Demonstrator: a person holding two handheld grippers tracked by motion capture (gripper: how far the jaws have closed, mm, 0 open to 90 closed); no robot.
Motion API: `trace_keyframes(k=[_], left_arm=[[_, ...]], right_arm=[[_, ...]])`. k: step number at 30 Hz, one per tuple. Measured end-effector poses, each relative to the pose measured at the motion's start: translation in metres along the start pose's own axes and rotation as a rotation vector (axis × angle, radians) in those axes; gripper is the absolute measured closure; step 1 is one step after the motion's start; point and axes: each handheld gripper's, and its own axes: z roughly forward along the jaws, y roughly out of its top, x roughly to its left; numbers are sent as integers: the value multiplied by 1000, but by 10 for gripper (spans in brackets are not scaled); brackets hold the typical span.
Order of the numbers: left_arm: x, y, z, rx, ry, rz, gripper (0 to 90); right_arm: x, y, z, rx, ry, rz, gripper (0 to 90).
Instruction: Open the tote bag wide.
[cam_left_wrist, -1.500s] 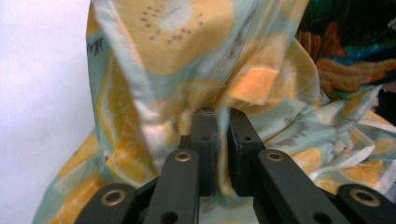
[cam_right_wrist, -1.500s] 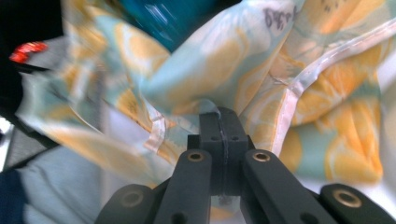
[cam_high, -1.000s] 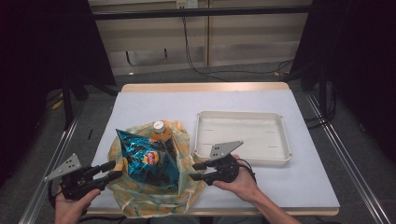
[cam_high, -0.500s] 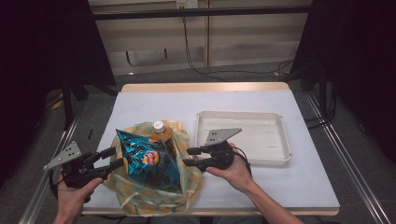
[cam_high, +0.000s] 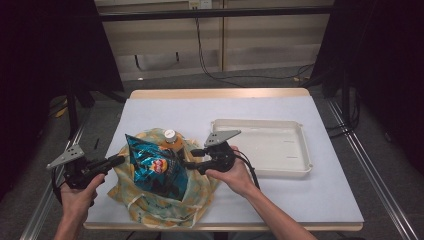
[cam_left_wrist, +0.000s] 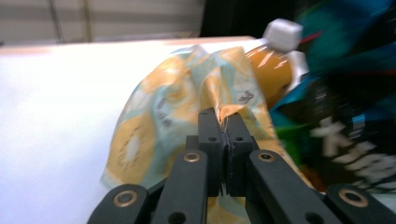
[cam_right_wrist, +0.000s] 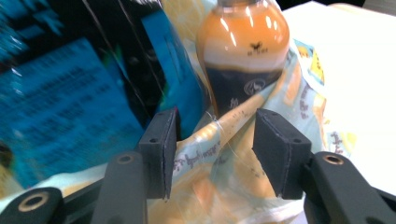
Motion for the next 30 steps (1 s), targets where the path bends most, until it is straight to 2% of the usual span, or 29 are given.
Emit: trace_keyframes(k=[1,2,3,5,6,8,11,17,19,21,25,27,28,30], left_arm=[[3,-3,-1,5,27,-9,885],[7,-7,-2,1,42,-35,885],[11,-10,-3,3,39,-41,884],[18,-18,-3,11,67,-67,884],[18,-18,-3,11,67,-67,884],[26,-27,-2,24,86,-101,884],[36,-43,1,45,74,-149,885],[37,-57,0,75,88,-158,885],[40,-67,1,78,77,-185,884],[39,-69,3,113,68,-178,883],[34,-67,3,137,75,-155,883],[33,-68,3,165,69,-146,885],[32,-68,2,169,78,-137,887],[31,-71,-1,170,66,-132,889]], right_arm=[[0,-1,2,6,1,0,502],[0,-2,4,17,-5,-2,503],[1,-4,6,26,-9,-2,504],[2,-6,9,39,-10,-11,518],[2,-6,9,39,-10,-11,518],[5,-8,13,48,-11,-14,530],[5,-10,17,52,-5,-10,571],[6,-12,19,58,0,-10,623],[7,-13,20,57,2,-11,637],[7,-14,20,57,2,-15,643],[6,-14,19,60,0,-18,652],[6,-14,18,61,-2,-17,657],[6,-15,17,63,0,-17,658],[6,-15,16,64,-7,-25,659]])
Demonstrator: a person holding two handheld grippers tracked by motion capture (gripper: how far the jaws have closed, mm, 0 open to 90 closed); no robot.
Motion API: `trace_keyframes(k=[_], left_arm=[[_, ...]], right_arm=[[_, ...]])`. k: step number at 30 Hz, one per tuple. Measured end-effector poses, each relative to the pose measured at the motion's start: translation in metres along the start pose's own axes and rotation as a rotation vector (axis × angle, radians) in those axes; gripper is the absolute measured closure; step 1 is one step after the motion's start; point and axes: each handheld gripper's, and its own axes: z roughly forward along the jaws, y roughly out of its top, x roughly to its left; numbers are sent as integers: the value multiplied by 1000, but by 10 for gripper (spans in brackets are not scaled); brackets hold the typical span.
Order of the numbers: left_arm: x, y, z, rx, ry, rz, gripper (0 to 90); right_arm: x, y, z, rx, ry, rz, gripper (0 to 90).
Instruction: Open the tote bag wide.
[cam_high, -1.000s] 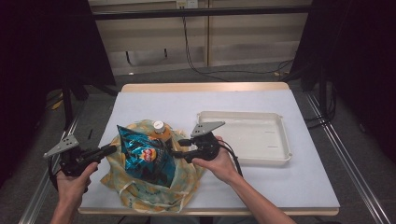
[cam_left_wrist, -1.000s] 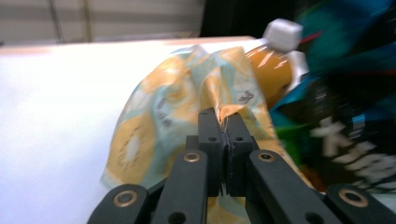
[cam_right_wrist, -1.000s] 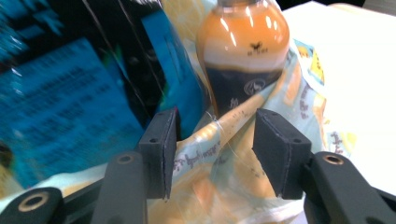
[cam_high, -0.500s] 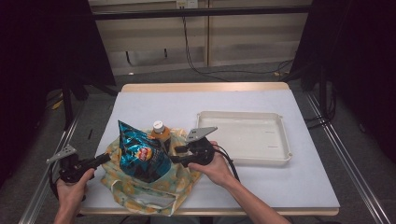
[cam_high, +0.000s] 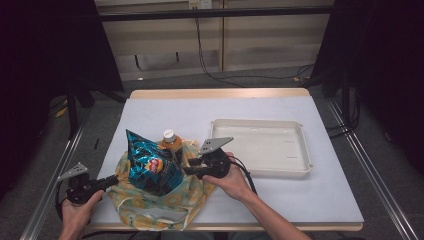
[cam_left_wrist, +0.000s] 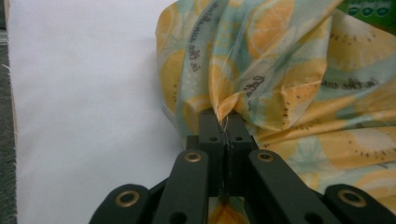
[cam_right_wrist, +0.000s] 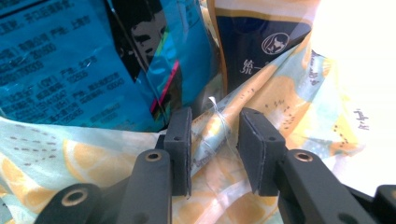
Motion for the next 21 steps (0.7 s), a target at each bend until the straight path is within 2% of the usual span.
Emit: trace_keyframes(k=[2,4,6,8,9,11,13,14,16,21], left_arm=[[0,-5,-3,-27,-22,20,869],[-1,-8,-5,-65,-29,6,845],[-1,-6,-10,-108,-32,3,750],[-3,-3,-13,-122,-34,-3,719],[-6,4,-18,-156,-34,-4,643],[-8,7,-21,-164,-37,9,624],[-13,12,-26,-182,-22,27,578],[-15,14,-28,-190,-38,33,568],[-21,18,-31,-206,-22,48,535],[-35,28,-35,-232,-48,87,451]], right_arm=[[0,-1,-3,-7,-2,5,656],[-1,-1,-4,-15,0,1,652],[-1,1,-8,-29,5,4,621],[-1,1,-9,-34,9,3,616],[0,3,-13,-48,8,-1,596],[1,4,-15,-54,8,1,586],[1,5,-19,-68,13,6,564],[1,5,-21,-72,12,5,555],[1,5,-26,-80,16,8,531],[3,6,-38,-96,22,8,474]])
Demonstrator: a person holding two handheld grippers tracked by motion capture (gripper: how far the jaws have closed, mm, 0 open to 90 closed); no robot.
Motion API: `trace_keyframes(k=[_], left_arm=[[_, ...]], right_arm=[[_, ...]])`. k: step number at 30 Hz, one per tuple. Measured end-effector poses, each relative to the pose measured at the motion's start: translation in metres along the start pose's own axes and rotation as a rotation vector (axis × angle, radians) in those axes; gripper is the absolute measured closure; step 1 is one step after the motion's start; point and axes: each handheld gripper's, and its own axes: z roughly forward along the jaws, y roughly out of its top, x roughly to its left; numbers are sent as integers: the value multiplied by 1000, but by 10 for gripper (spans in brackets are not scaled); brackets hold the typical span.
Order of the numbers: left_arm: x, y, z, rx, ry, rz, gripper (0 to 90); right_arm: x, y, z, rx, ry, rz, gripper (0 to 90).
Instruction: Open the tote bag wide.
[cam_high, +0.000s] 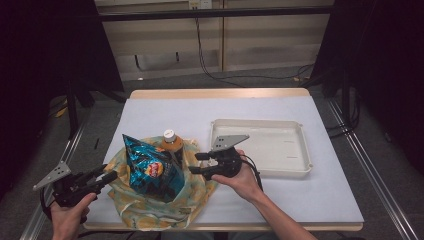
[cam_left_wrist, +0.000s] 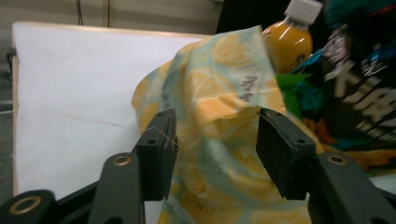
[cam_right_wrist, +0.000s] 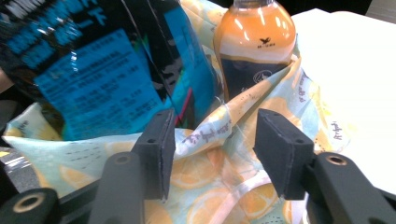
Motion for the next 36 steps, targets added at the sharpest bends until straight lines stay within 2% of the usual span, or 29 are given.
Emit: trace_keyframes(k=[1,3,4,6,9,12,14,15,17,18,19,20,21,22,23,26,28,29,31,33,36], left_arm=[[-3,2,0,-3,10,0,435],[-10,9,-2,-17,5,20,404],[-13,14,-3,-27,-6,27,357],[-18,18,-4,-40,-12,28,342],[-30,26,-4,-43,-21,51,272],[-47,31,-3,-52,-17,89,204],[-51,32,-3,-58,-17,87,169],[-55,31,-2,-74,-18,64,169],[-61,25,-1,-75,-10,66,185],[-62,23,0,-66,-13,79,217],[-64,19,2,-59,4,85,246],[-64,15,4,-58,2,72,244],[-63,11,6,-54,-8,59,244],[-63,8,8,-42,-11,59,266],[-61,6,10,-29,-20,72,276],[-63,7,15,-28,-57,70,273],[-68,9,18,-29,-66,69,242],[-71,10,21,-21,-89,75,242],[-75,11,27,1,-88,93,232],[-78,12,36,26,-105,102,227],[-82,12,46,47,-118,115,228]], right_arm=[[1,0,-2,-7,-1,-2,466],[2,1,-6,-20,6,2,445],[3,1,-10,-27,5,4,427],[4,1,-11,-32,10,1,418],[8,3,-17,-41,10,-3,385],[15,6,-22,-53,18,-6,346],[19,8,-23,-57,30,2,314],[19,8,-23,-57,30,2,314],[24,11,-24,-65,36,-10,297],[28,13,-25,-70,44,-14,275],[30,15,-25,-75,48,-15,267],[36,19,-27,-83,61,-22,239],[36,19,-27,-83,61,-22,239],[43,22,-27,-87,71,-26,201],[46,24,-27,-79,71,-31,201],[52,27,-24,-73,80,-44,182],[56,32,-21,-76,83,-59,168],[56,32,-21,-76,83,-59,168],[58,37,-18,-84,85,-61,147],[62,42,-15,-91,77,-74,122],[62,44,-14,-97,77,-68,93]])
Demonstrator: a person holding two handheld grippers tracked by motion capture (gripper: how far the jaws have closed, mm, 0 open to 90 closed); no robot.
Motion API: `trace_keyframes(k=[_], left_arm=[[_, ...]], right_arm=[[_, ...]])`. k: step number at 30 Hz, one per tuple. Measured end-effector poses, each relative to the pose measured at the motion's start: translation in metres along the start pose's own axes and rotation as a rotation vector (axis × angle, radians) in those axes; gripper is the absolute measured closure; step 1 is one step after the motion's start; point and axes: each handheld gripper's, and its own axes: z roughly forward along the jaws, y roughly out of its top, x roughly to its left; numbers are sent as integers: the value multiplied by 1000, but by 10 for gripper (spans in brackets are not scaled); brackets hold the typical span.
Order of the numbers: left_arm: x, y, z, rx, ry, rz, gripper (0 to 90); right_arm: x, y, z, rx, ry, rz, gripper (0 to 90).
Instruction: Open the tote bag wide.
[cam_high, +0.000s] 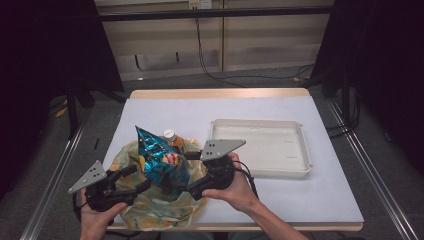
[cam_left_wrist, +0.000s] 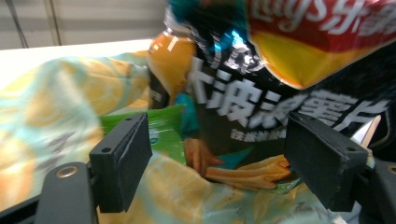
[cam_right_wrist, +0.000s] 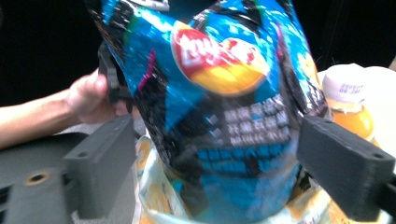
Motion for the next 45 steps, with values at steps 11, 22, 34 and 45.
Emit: trace_keyframes(k=[11,22,34,45], left_arm=[[-7,1,24,55,-28,28,371],[-10,-8,23,62,-14,22,315],[0,-21,9,55,23,0,261],[2,-24,11,85,40,17,217]], right_arm=[[-3,14,17,-15,-65,18,28],[-7,14,17,-34,-105,5,394],[-18,15,5,-62,-84,30,592],[-26,18,-4,-91,-58,37,708]])
